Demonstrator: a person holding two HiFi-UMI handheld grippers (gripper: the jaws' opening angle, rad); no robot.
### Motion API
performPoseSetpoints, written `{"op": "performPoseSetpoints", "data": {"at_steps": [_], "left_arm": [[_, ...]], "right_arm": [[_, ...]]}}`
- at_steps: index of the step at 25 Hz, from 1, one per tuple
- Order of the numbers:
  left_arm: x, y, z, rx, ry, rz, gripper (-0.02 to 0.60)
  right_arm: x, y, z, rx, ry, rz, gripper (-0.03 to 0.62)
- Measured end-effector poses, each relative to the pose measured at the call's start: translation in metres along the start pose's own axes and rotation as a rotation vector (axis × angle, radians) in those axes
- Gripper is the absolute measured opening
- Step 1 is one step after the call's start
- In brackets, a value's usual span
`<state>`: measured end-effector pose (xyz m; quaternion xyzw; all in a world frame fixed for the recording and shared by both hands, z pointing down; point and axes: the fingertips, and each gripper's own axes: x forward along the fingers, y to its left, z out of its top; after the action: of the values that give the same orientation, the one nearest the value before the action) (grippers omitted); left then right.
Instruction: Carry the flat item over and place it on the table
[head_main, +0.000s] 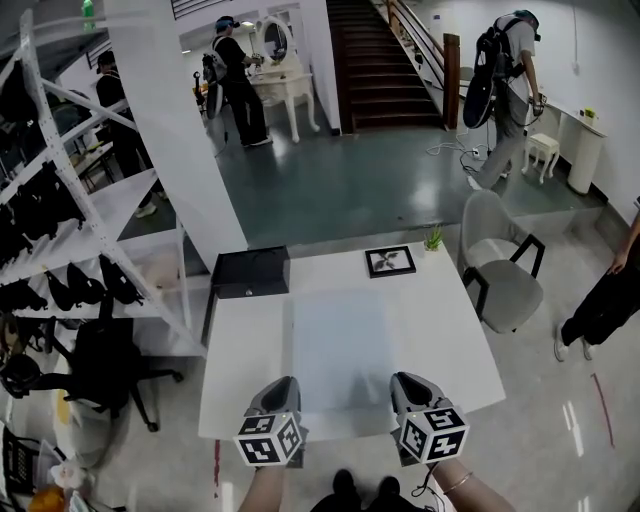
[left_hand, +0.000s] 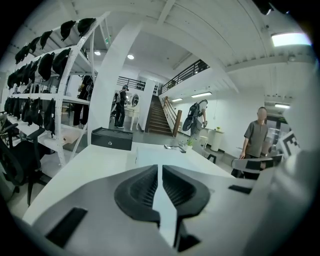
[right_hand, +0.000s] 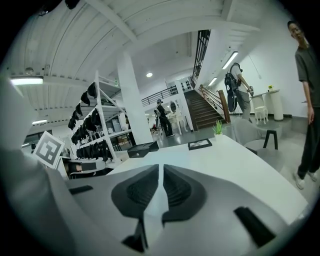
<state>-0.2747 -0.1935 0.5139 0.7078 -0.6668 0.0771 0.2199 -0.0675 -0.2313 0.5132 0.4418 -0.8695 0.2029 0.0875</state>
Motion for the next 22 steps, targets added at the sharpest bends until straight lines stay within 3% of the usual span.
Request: {"op": "performPoseSetpoints", "data": {"at_steps": [6,13,22], "left_arm": [[-0.012,-0.004,0.002,0.005,-0.021,-0.006,0.029],[-0.019,-0.01,0.006,0.031,-0.045,0.0,0.029],[-0.021,-0.013,0.001,0.009,-0.043,0.003,0.03]], "right_arm": [[-0.012,0.007,-0.001,-0.003,-0.008,0.014,0.0],[-0.021,0.009,-0.005,-0.003,-0.011,0.04,0.0],[-0.024,0.005,-0.01,-0.01,0.008,0.027,0.0]]}}
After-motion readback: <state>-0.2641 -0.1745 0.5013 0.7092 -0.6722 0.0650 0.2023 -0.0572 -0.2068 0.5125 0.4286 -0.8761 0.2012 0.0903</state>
